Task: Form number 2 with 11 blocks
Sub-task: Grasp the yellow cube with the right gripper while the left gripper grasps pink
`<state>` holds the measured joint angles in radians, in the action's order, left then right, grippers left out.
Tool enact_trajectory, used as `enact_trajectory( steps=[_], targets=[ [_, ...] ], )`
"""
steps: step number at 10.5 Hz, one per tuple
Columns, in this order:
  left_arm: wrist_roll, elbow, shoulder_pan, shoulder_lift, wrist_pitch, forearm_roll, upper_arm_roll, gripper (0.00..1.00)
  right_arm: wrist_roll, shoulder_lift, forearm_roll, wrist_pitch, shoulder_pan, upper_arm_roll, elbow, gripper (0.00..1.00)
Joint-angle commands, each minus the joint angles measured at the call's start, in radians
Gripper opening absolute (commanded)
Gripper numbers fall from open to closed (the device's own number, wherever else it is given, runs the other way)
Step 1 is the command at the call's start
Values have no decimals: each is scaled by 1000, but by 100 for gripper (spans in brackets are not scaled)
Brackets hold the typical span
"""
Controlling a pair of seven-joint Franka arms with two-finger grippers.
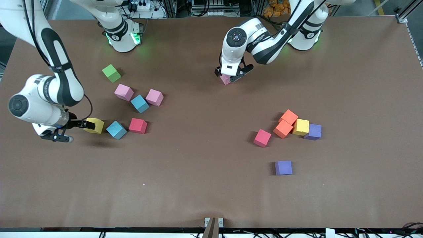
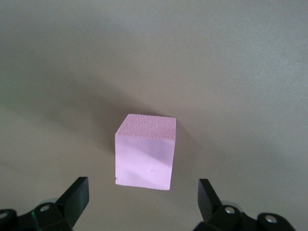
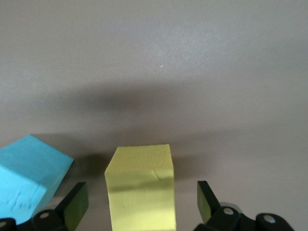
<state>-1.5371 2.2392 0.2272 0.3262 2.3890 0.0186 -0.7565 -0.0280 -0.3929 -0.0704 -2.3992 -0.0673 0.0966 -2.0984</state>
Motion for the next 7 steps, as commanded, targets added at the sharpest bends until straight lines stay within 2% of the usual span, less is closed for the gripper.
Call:
enact_trajectory(
  steps=[1,7],
  targets=[
    [-34,23,12,22,59,-26,2,100,11,-21,-29,-93,-3,-11,-48,100],
    [-69,31,38,94,127,-42,25,100,14,-54,-29,-83,-2,-12,-60,100]
  ],
)
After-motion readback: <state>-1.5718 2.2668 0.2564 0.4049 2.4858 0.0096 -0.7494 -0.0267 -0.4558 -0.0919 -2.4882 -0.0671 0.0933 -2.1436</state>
